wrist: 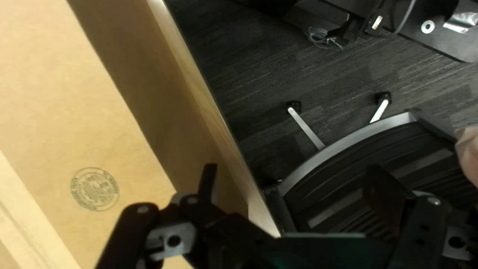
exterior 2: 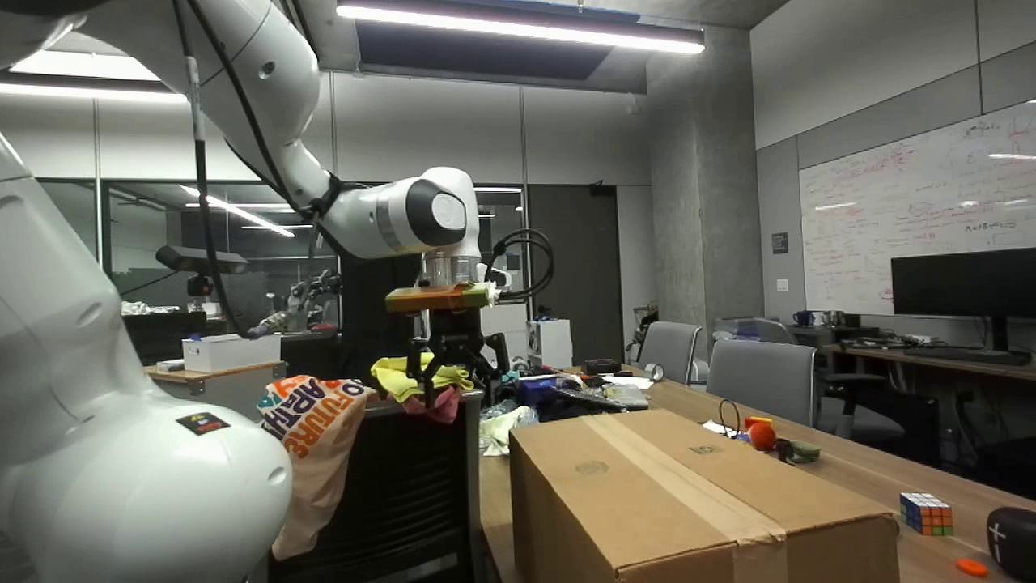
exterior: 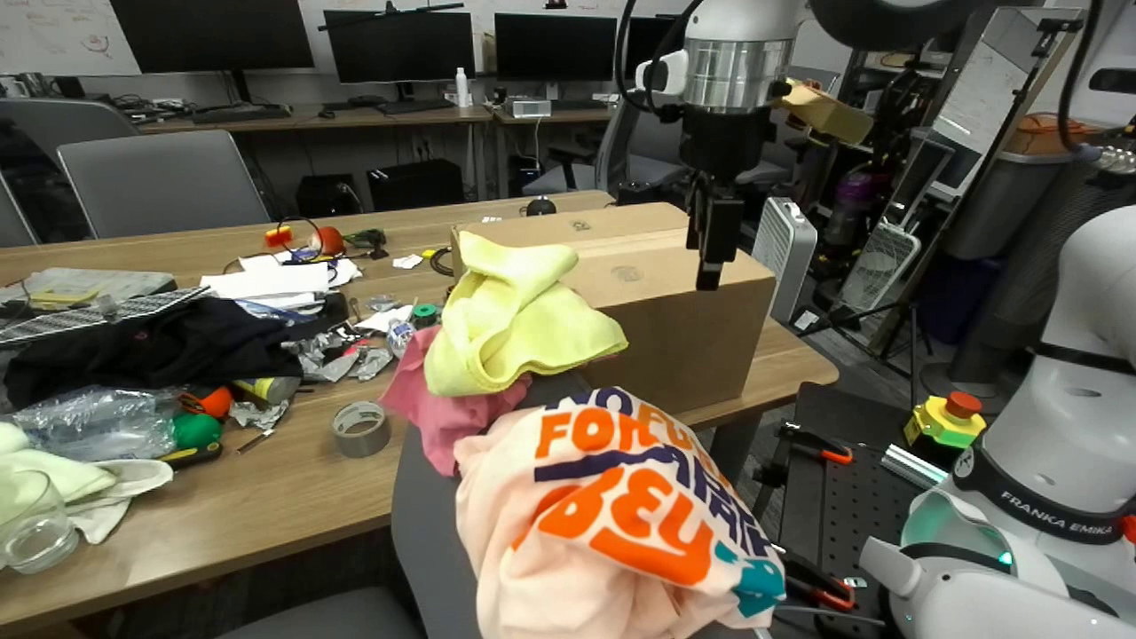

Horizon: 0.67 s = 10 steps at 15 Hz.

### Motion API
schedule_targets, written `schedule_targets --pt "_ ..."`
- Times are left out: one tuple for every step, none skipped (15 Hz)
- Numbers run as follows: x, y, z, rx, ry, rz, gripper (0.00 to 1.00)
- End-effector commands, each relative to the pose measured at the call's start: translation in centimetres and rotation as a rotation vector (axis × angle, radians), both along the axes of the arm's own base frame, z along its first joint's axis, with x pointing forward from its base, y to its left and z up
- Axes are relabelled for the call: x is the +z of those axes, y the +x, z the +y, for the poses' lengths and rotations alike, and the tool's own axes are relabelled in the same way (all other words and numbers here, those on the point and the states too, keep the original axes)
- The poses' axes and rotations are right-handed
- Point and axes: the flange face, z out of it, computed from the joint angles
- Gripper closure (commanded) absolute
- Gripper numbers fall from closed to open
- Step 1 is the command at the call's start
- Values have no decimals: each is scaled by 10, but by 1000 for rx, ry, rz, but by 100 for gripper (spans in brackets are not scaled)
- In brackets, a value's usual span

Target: Remove the t-shirts and yellow towel from the backrest of the chair and put them on the brown box

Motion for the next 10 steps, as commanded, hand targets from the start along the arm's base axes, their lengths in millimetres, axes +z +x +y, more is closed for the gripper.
schedule_targets --pt "11 -7 38 26 45 -8 0" --pt "11 -8 50 33 58 -2 0" --pt "11 -9 59 37 74 7 0" --pt "11 -8 70 34 88 13 0" --pt "12 -9 77 32 105 19 0" --pt "14 -9 86 26 124 29 0" --pt "16 -8 94 16 140 30 0" --pt "17 -6 100 5 159 38 0" --pt "19 -5 105 -3 172 43 0" --pt "20 -3 112 -16 193 50 0"
